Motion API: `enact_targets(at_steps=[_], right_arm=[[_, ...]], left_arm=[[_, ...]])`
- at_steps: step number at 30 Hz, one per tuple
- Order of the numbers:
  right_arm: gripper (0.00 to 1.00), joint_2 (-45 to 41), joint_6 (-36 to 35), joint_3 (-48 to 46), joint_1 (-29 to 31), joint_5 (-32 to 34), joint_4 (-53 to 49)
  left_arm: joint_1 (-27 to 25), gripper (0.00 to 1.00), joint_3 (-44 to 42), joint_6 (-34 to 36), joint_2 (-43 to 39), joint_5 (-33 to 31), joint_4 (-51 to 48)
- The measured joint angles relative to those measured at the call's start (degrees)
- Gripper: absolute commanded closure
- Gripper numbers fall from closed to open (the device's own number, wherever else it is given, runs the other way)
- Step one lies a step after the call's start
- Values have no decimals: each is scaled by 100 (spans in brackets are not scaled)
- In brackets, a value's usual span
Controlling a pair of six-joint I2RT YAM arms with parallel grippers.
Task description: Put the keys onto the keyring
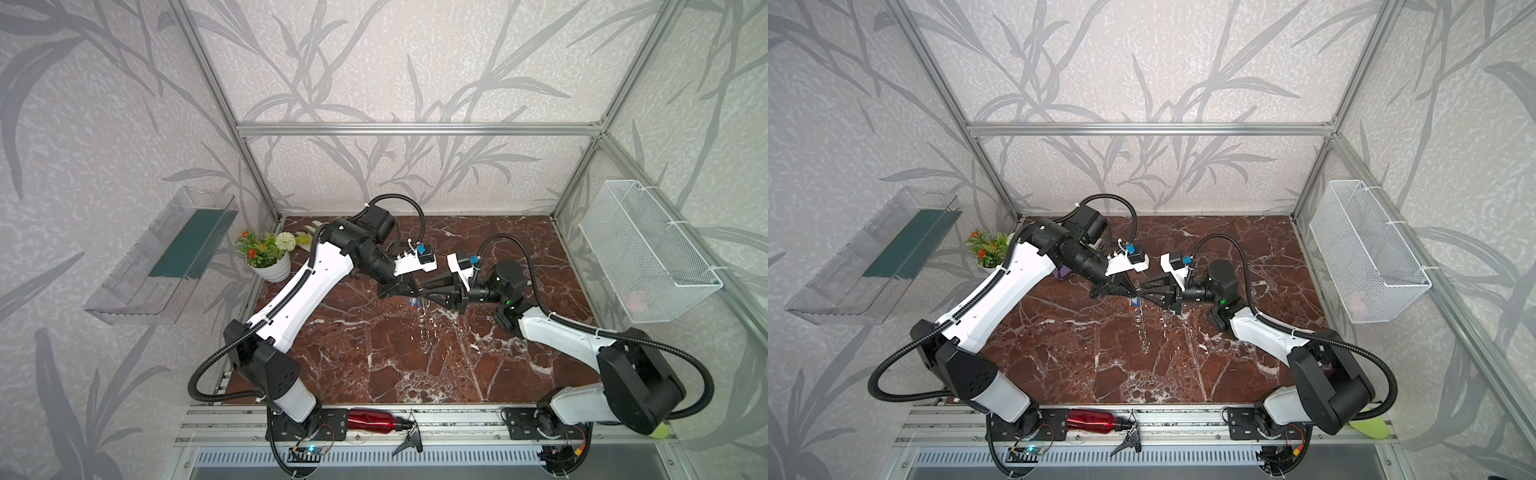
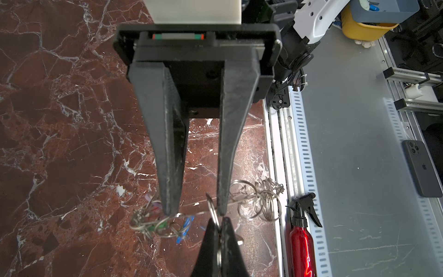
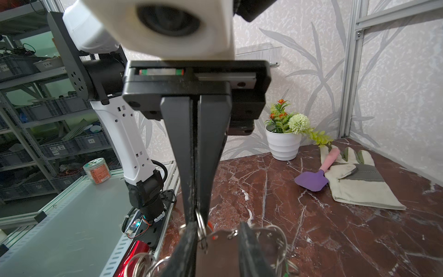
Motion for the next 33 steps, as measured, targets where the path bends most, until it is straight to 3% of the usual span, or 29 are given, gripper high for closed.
enact_targets(at_steps=[6,22,26,30,33], right_arm=[[81,7,0,26,28,-57,76],[82,63,-160,26,46,-111,-48],[87,63,-219,26,50,-118,-81],[100,70,-249,26,48,-164,-107],[100,92,-269,28,52,-197,-116]], left_arm=[[-7,100,85,37,127,-57,-85],[-4,100,149,46,179,-205,-155],[-4,100,149,44,179,-240,-149],[0,100,149,44,179,-260,-155],[2,100,149,44,205,-273,-184]])
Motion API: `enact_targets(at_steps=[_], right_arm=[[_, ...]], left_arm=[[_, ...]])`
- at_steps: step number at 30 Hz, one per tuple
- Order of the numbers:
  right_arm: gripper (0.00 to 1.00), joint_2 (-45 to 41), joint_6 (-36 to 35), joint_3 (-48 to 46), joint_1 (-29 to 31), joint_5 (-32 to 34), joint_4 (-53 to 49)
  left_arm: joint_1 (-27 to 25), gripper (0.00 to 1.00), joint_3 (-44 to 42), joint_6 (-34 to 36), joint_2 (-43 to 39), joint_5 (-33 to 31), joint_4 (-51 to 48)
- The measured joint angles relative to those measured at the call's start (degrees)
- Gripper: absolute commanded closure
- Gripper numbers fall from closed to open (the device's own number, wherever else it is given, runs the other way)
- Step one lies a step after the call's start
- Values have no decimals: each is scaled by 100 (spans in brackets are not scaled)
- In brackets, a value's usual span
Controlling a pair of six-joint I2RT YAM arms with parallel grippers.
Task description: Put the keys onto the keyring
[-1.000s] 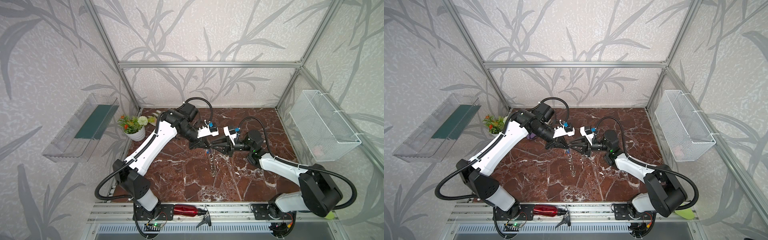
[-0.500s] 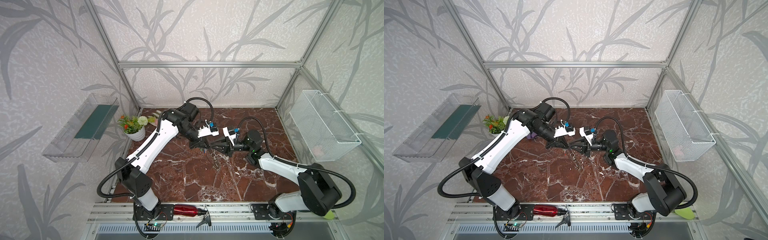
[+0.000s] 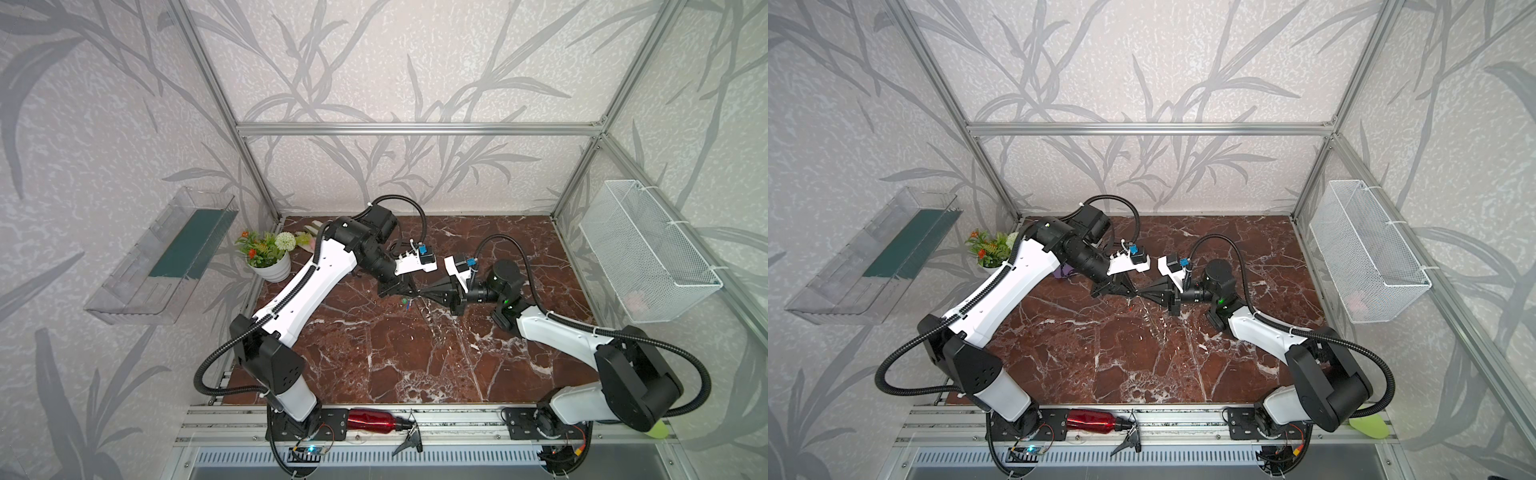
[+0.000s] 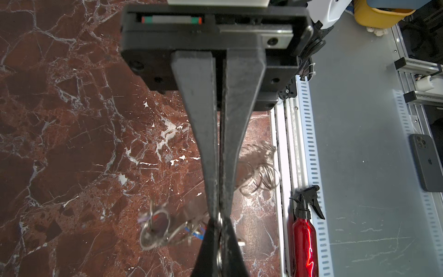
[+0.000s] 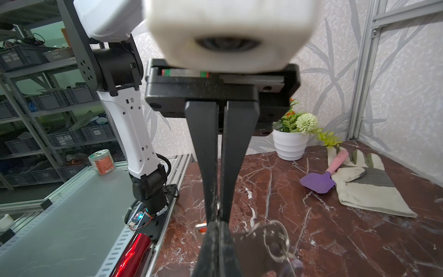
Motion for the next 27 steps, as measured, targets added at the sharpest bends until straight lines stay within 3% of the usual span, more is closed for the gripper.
enact_targets(at_steps=[7,10,15,18,23,27], right_arm=[[100,0,22,-2,-2,85,-37],[100,0,96,0,-11,212,63],[100,-2,232,-2,22,232,111],[100,-2,295,-2,24,229,151],[100,-7,365,-2,24,205,190],[100,-9,382,-2,24,214,190]], left_arm=[[111,97,-11,-221,13,24,109],[236,84,-420,-640,-258,162,645],[907,50,-2306,-2011,-1668,588,2669],[1342,38,-3244,-2758,-2498,815,3873],[1480,31,-3910,-3517,-3005,1329,4962],[1405,35,-4059,-4297,-2900,1440,5565]])
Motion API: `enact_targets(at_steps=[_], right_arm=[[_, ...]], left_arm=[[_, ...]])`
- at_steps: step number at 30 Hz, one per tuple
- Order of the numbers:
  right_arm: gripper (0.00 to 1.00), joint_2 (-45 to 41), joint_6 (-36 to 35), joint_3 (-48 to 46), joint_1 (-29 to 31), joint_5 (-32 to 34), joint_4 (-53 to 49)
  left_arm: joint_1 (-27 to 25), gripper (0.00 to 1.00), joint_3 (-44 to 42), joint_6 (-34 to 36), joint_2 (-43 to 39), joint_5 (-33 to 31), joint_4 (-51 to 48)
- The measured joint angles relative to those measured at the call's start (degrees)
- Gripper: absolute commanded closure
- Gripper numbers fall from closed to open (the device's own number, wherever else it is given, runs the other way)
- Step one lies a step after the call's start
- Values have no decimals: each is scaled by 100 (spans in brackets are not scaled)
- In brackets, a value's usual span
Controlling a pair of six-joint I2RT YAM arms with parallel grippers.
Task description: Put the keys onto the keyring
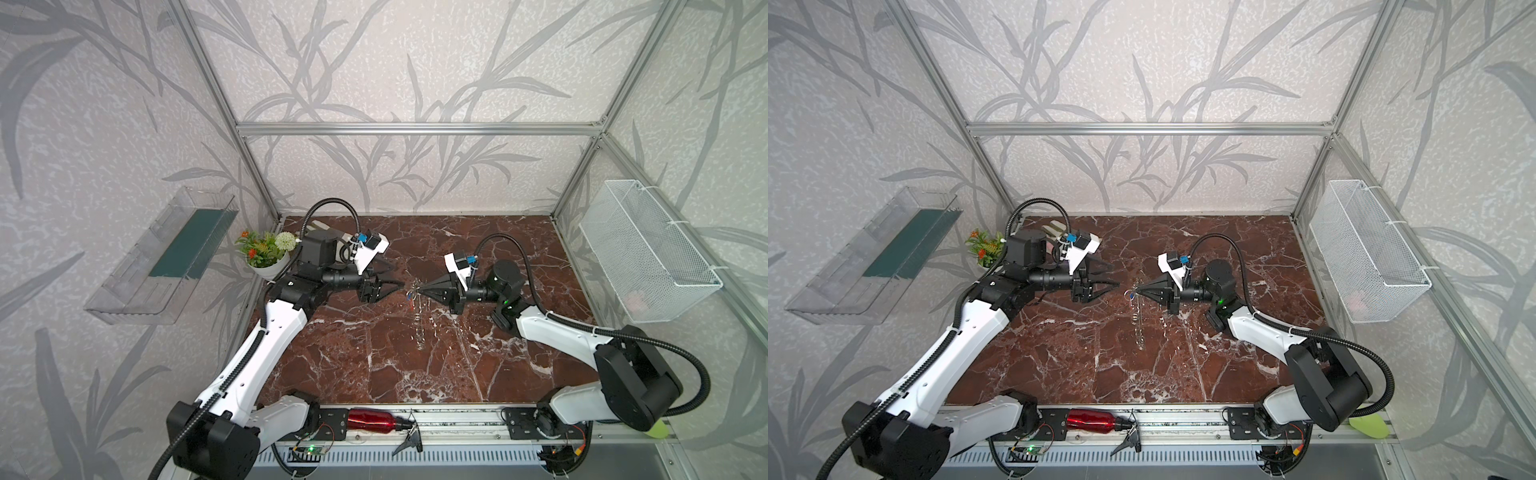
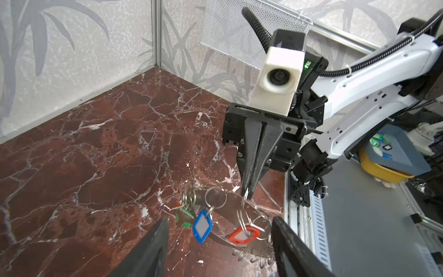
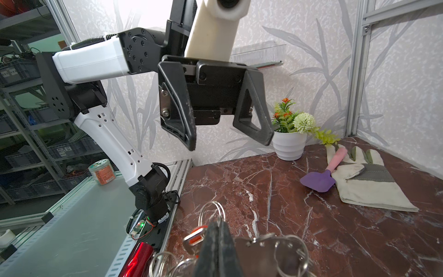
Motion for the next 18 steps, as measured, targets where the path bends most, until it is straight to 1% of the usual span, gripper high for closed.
enact_targets(at_steps=[1,2,3,6,9,12,18], right_arm=[[100,0,-2,0,0,9,-2],[100,0,-4,0,0,33,-4],[100,-4,-11,-2,4,59,-7],[100,-13,-33,-20,4,153,-2],[100,-13,-48,-20,4,221,0],[100,-13,-50,-20,4,275,-2],[100,22,-20,-20,4,341,50]], left_arm=[[-24,40,-35,-323,9,-105,116],[-39,49,-48,-686,24,-197,197],[-61,53,-50,-1058,50,-214,289],[-221,51,-59,-1871,46,-437,326],[-680,50,-149,-2277,-131,-828,39],[-1005,51,-273,-2616,-350,-1005,-146],[-1062,51,-431,-3029,-721,-1550,-367]])
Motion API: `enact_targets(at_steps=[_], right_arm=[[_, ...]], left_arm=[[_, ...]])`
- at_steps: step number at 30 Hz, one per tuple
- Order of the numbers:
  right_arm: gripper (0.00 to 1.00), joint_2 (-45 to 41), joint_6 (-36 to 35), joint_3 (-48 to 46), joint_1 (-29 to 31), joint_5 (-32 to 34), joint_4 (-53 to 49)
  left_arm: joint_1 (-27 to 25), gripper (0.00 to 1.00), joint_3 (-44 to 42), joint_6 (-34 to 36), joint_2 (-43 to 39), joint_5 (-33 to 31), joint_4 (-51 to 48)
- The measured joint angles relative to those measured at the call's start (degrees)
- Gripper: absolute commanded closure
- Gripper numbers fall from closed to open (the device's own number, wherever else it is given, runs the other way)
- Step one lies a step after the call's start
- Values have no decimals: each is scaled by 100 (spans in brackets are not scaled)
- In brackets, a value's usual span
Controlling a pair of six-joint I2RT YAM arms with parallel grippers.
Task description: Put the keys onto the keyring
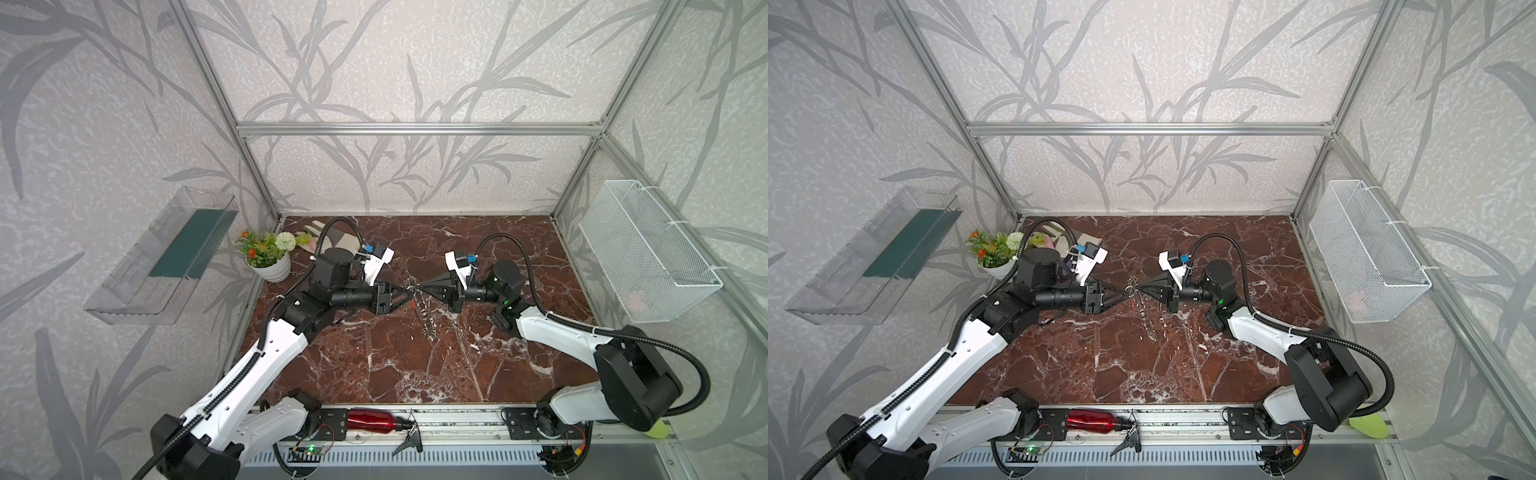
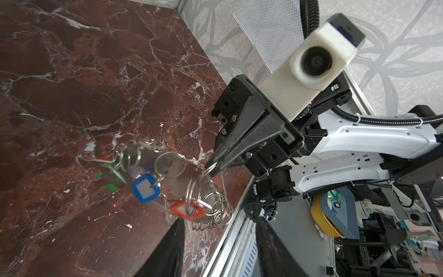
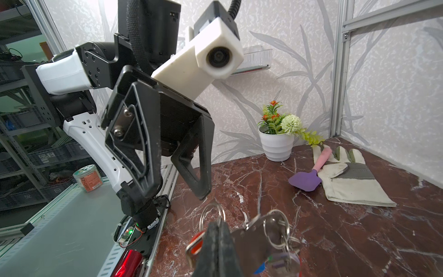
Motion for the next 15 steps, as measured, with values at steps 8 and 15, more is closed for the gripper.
enact_targets(at_steps=[8,15], right_arm=[[100,105,179,0,0,-2,243],[100,109,210,0,2,0,260]], left_arm=[[-74,57,-186,-133,68,-234,114],[-103,77,-210,-181,260,-149,498]])
